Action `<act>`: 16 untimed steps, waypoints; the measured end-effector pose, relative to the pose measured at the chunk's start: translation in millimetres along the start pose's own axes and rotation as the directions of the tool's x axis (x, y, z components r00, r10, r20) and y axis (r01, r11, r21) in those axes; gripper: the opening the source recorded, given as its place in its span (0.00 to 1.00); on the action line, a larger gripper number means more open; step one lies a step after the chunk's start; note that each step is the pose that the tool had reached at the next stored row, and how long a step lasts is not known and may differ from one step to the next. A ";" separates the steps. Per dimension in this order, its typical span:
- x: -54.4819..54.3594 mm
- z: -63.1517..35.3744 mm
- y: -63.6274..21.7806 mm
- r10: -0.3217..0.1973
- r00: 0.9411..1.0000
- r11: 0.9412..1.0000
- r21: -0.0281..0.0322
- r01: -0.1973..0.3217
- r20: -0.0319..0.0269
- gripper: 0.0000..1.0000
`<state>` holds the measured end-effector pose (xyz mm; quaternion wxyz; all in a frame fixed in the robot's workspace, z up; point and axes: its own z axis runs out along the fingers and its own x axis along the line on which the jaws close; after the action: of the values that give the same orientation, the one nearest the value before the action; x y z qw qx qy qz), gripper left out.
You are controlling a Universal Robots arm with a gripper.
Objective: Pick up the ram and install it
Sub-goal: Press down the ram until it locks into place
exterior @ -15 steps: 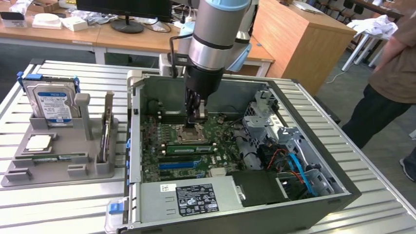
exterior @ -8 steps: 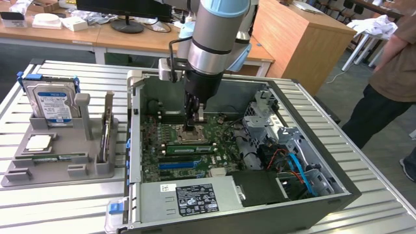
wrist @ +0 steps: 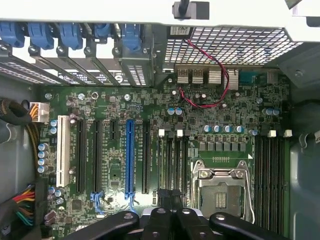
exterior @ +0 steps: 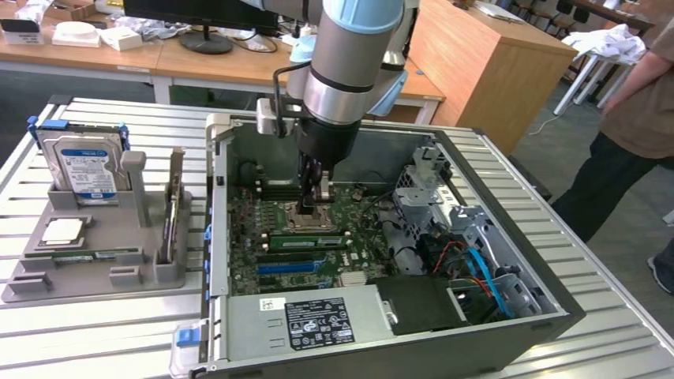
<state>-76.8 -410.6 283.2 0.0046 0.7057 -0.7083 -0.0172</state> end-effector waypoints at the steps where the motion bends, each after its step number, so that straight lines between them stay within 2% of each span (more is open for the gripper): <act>1: 0.0 0.0 0.0 0.000 1.000 1.000 0.000 0.000 0.000 0.10; 16: -0.1 0.4 -4.1 0.000 1.000 1.000 0.000 0.000 0.000 0.10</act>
<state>-72.7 -410.5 282.8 0.0044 0.7057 -0.7083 -0.0173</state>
